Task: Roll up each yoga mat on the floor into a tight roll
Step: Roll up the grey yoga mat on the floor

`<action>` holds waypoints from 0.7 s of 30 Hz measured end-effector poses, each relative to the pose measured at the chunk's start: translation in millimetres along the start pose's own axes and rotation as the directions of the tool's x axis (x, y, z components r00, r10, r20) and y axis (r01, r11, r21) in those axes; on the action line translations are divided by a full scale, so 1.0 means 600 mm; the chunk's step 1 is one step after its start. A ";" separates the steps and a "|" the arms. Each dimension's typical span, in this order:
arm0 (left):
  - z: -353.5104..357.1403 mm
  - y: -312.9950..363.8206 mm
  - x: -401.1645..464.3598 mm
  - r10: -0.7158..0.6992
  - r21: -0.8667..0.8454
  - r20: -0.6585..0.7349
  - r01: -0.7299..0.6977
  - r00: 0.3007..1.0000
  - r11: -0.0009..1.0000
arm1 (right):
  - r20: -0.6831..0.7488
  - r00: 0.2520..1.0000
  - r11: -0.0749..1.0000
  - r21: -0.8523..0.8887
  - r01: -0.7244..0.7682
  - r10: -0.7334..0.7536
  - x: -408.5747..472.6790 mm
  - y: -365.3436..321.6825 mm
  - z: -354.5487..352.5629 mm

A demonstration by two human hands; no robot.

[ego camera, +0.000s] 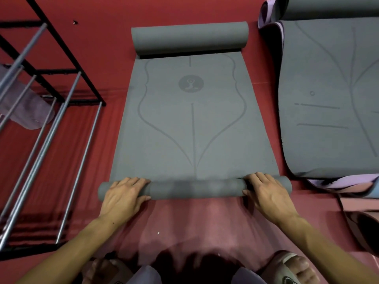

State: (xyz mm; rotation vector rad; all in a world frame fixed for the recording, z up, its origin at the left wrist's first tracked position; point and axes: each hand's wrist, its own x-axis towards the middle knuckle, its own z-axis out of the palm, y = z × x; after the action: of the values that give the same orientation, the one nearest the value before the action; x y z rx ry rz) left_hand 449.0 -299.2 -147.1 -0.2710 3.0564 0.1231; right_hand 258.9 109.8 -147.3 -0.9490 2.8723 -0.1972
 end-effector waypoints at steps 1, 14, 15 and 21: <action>-0.001 0.003 0.000 -0.002 0.010 -0.009 0.002 1.000 1.000 | -0.027 1.000 1.000 0.008 0.005 -0.005 -0.001 0.000 0.003; 0.002 -0.009 -0.007 -0.061 0.068 -0.017 0.062 0.998 0.996 | -0.066 0.996 0.995 -0.090 0.053 -0.059 -0.010 0.031 0.036; 0.002 -0.013 -0.001 -0.054 0.070 -0.014 0.054 0.998 0.996 | -0.052 0.995 0.992 -0.098 0.077 -0.082 -0.004 0.037 0.036; -0.010 -0.041 0.019 -0.105 -0.028 0.034 0.106 0.994 0.994 | -0.031 0.994 0.994 -0.043 0.100 -0.101 0.029 0.070 0.017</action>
State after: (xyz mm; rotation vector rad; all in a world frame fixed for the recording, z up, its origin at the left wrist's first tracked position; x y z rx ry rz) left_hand 441.6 -325.6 -143.6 -0.4269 3.0028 0.1648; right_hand 221.9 131.5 -165.2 -1.1097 2.8710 -0.1646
